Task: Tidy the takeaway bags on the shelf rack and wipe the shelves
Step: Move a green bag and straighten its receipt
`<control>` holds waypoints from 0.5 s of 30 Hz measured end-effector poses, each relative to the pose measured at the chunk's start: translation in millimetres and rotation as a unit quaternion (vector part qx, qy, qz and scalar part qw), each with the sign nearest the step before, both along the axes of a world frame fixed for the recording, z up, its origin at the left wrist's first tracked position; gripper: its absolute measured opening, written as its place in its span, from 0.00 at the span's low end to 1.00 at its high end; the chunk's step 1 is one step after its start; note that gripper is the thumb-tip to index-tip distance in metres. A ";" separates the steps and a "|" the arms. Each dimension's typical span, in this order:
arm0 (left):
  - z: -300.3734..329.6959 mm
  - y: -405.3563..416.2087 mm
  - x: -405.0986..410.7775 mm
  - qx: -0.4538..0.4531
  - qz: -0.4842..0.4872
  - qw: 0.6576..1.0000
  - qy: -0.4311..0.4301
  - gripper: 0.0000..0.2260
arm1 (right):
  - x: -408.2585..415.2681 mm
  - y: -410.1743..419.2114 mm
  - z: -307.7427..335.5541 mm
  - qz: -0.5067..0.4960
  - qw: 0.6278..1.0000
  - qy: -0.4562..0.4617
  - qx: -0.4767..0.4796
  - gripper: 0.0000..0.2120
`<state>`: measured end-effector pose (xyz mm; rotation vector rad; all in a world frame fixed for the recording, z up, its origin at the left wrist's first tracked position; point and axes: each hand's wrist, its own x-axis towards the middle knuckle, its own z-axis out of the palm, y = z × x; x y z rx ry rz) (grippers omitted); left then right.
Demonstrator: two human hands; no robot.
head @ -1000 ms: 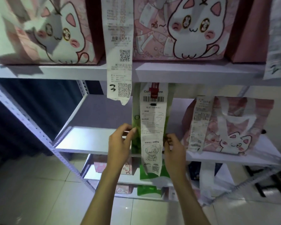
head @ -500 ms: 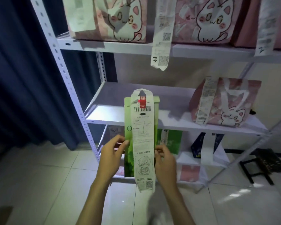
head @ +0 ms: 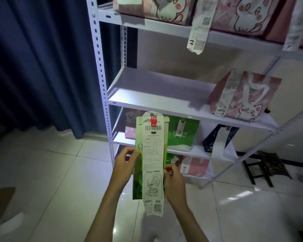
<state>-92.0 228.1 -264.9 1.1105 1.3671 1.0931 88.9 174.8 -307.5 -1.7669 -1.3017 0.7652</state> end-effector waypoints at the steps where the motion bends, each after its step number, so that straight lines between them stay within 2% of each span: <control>1: 0.4 -1.6 2.3 0.002 0.003 1.000 0.004 0.10 | 1.7 -1.5 -1.1 0.004 1.000 -0.002 -0.002 0.07; 6: 0.0 -2.3 19.7 0.022 0.028 0.998 0.055 0.08 | 19.6 -0.1 -12.8 0.021 1.000 -0.004 -0.001 0.05; 15: -21.1 24.0 60.8 0.010 -0.021 0.993 0.117 0.06 | 82.6 39.4 -41.2 0.070 0.997 -0.002 -0.026 0.01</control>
